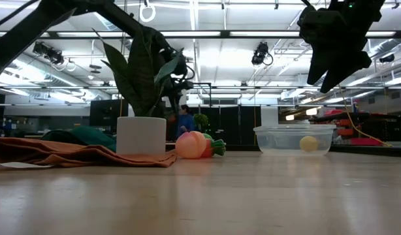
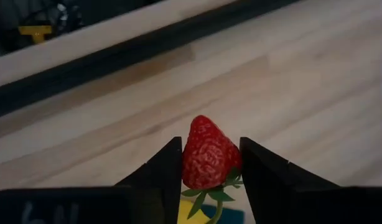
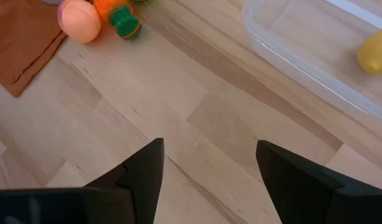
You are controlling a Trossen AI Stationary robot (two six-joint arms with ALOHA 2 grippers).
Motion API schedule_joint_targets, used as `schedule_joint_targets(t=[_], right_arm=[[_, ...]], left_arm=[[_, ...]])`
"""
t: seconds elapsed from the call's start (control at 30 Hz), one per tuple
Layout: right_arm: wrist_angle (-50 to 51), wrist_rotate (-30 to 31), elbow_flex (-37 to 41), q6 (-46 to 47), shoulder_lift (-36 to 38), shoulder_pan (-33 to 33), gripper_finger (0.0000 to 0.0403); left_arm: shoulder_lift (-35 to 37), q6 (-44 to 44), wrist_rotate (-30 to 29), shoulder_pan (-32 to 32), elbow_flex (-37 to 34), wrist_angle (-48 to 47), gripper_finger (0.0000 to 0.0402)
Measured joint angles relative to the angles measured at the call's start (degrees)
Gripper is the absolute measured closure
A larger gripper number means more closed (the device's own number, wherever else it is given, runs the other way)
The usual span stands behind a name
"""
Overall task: Pick and placing Produce into tupperware
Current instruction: Put the strawberry into the transparent bin
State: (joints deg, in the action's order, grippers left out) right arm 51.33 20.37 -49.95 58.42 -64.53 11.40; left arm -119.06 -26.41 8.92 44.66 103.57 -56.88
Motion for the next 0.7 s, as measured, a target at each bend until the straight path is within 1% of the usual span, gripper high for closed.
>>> schedule_joint_targets(t=[0.07,0.17,0.3,0.47,0.53,0.7], right_arm=[[0.00,-0.14,-0.01,-0.01,0.00,-0.01,0.0184],[0.00,-0.89,-0.02,-0.01,0.00,0.00,0.0184],[0.01,-1.93,-0.02,-0.03,0.06,0.02,0.0184],[0.17,-2.72,-0.04,-0.03,0.94,0.07,0.0184],[0.32,-2.72,-0.04,-0.03,1.45,0.07,0.0184],[0.42,-2.80,-0.04,-0.02,3.04,0.97,0.0184]], left_arm=[[0.68,0.02,0.64,-0.57,0.00,0.19,0.0259],[1.05,0.09,2.35,-1.68,1.49,-0.59,0.0244],[1.07,0.58,3.34,-3.87,5.76,-1.14,0.0238],[1.07,1.57,3.46,-6.83,12.80,-0.59,0.0260],[1.05,1.57,3.82,-7.98,15.60,-0.66,0.0261],[1.07,0.12,5.93,-11.23,21.22,0.10,0.0243]])
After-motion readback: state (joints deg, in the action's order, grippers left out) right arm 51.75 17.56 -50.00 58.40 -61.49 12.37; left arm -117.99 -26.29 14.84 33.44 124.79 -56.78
